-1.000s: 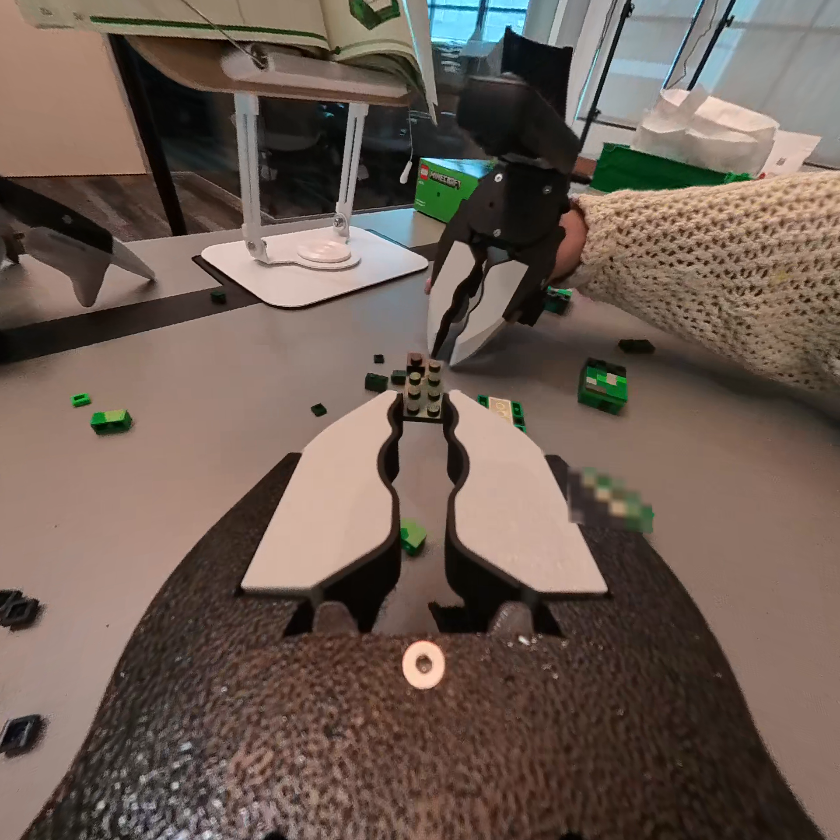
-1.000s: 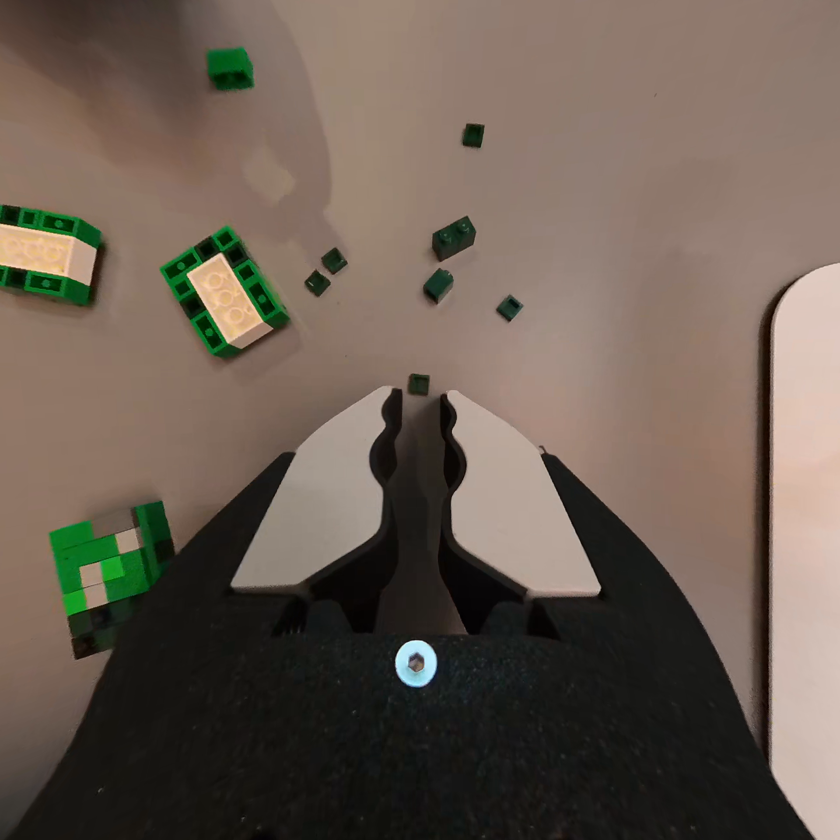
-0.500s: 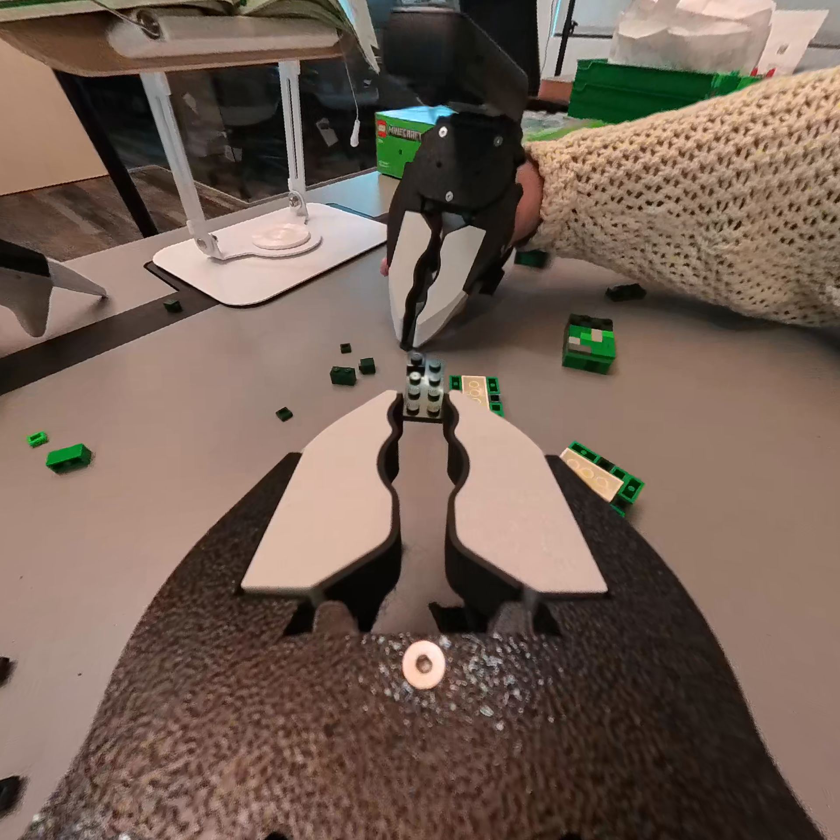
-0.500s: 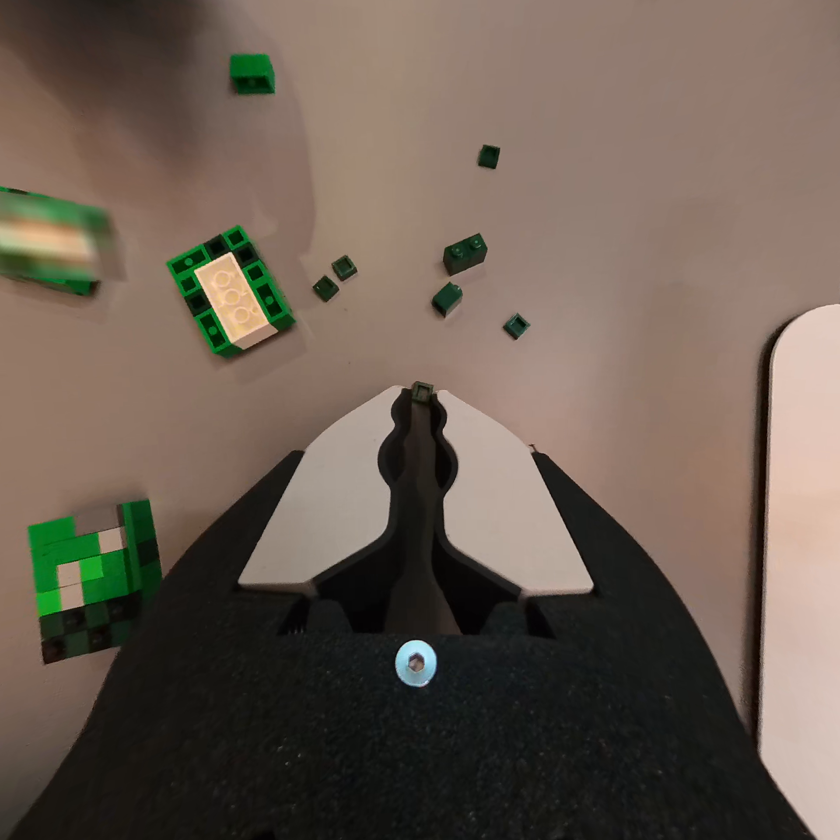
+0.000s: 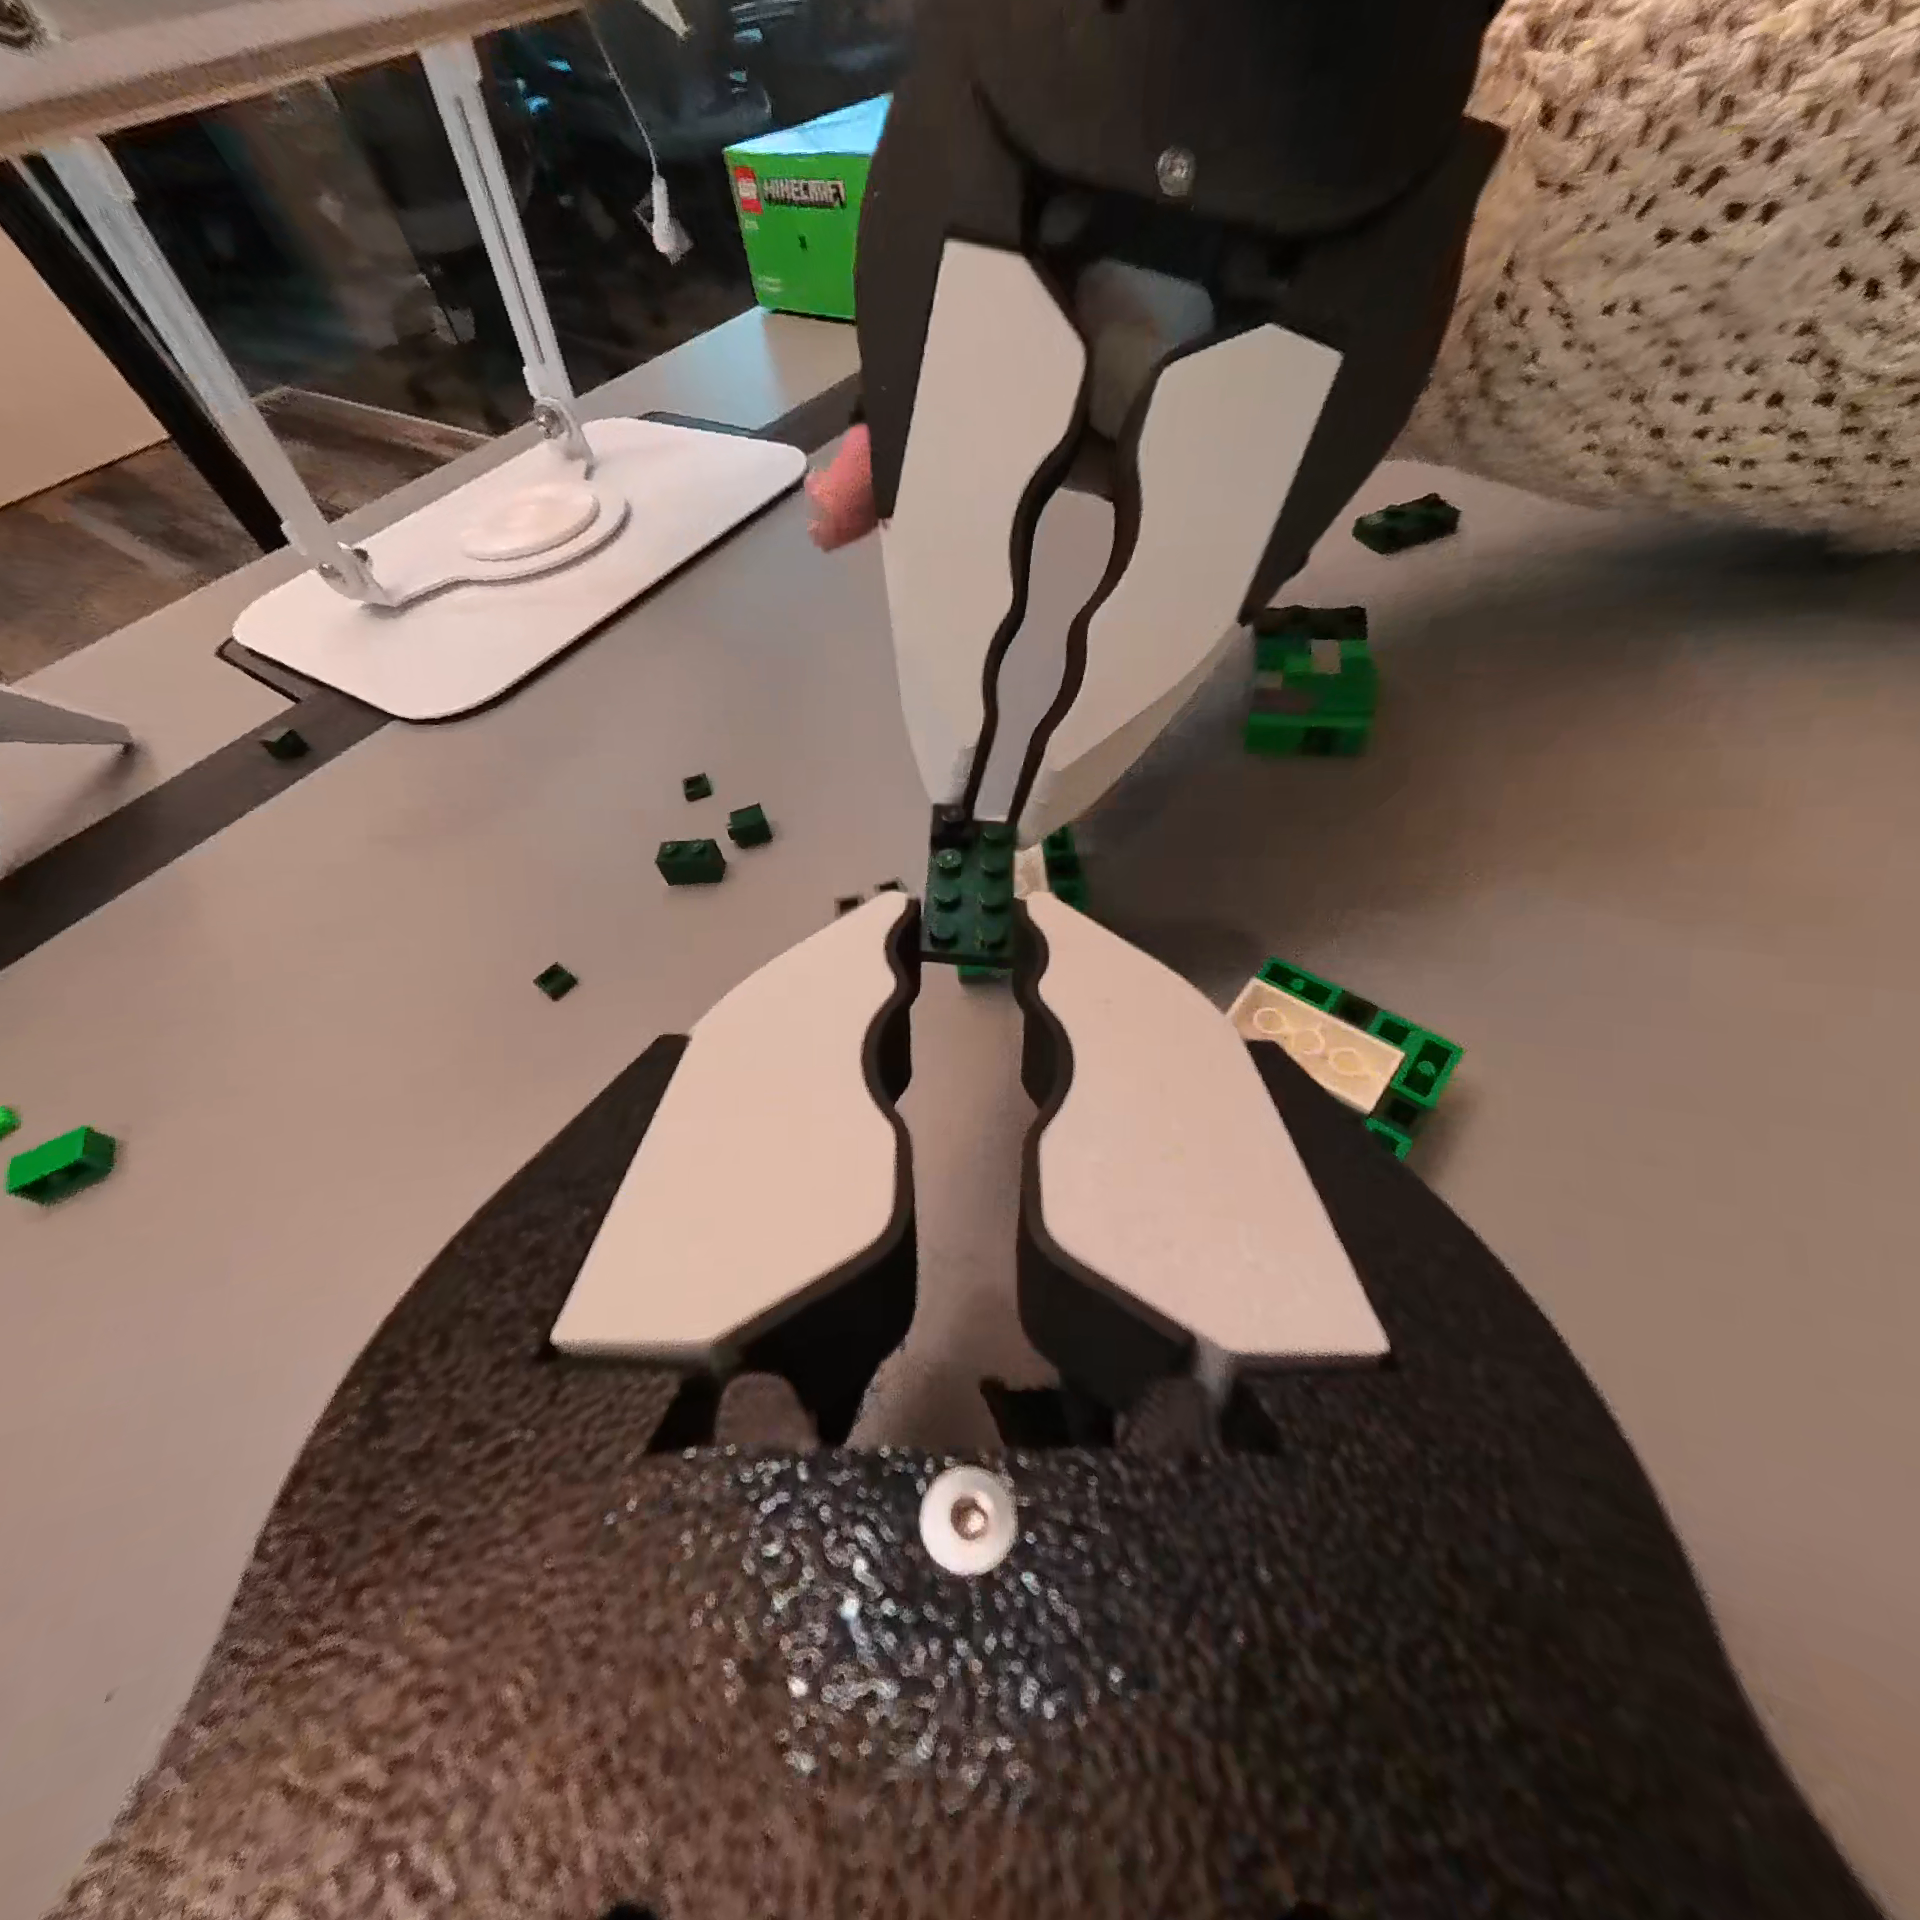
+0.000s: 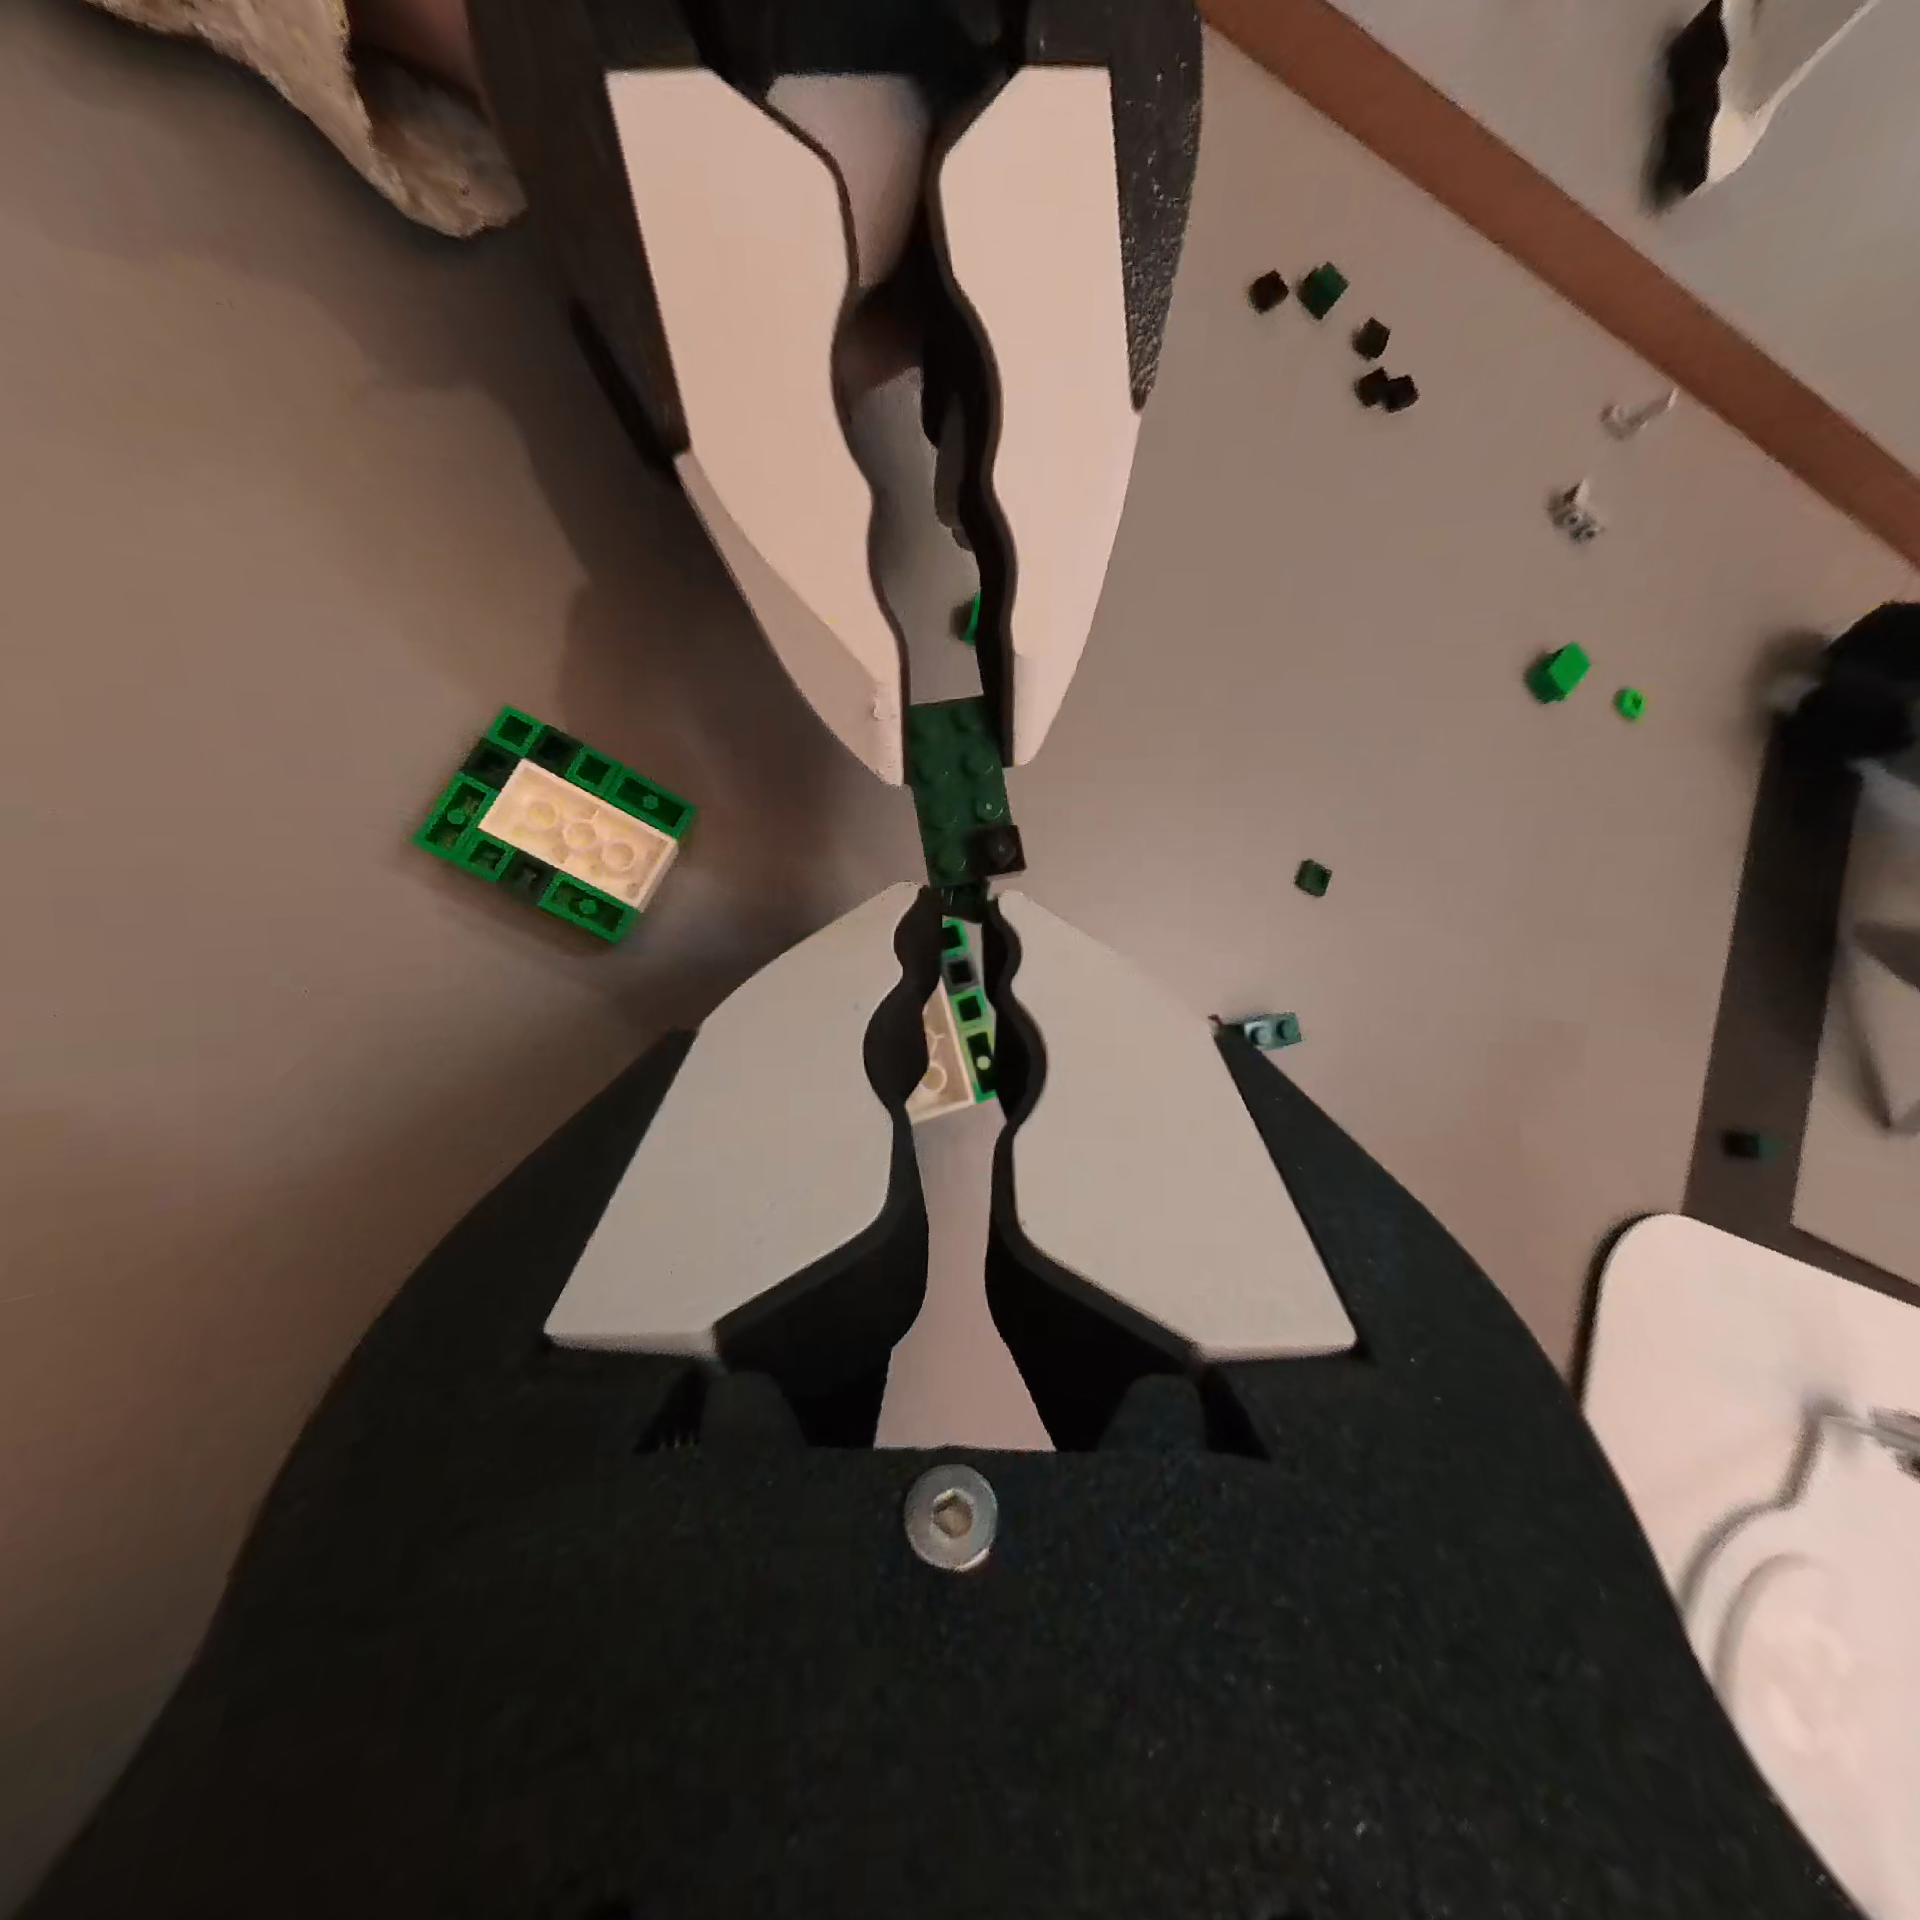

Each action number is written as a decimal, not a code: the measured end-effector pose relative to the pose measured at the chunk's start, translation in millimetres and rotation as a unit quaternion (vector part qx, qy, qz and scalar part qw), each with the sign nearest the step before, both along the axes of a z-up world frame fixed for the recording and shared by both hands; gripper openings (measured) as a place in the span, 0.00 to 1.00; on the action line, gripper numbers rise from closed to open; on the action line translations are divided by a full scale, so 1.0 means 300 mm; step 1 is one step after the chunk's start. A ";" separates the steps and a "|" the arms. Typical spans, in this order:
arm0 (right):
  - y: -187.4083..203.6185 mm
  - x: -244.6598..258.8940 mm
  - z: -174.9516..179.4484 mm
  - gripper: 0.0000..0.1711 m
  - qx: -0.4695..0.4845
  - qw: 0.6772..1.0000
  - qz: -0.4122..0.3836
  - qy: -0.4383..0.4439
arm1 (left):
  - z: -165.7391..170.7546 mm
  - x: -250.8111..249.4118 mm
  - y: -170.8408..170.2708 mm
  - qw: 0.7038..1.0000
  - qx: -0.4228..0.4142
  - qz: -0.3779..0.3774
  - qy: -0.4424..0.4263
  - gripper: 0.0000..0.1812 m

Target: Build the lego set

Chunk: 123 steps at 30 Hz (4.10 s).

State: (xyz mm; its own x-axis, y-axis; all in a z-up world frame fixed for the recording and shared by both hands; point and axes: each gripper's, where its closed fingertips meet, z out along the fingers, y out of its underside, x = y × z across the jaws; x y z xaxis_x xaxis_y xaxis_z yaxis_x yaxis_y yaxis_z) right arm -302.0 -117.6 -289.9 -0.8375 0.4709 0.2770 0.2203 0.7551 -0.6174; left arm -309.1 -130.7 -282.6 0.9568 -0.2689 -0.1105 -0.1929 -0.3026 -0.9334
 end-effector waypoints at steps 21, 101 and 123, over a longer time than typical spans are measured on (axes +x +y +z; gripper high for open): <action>0.005 0.017 0.019 0.04 -0.009 1.000 0.001 -0.010 | -0.010 0.004 -0.001 1.000 -0.011 -0.007 -0.008 0.09; 1.011 0.313 -0.157 0.04 -0.082 0.687 -0.647 -0.320 | -0.017 0.074 -0.004 0.998 -0.011 -0.048 0.031 0.09; -0.047 0.248 0.002 0.04 0.033 0.993 -0.021 -0.107 | -0.056 0.221 -0.060 0.975 -0.108 -0.180 -0.076 0.09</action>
State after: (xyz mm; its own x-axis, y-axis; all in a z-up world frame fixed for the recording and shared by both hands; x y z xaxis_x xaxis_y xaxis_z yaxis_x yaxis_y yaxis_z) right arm -227.7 -131.6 -289.3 -0.8611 0.4926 0.1263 0.3728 0.7804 -0.5019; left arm -242.9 -148.7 -299.6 0.7976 -0.5909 0.1212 -0.1872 -0.4335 -0.8815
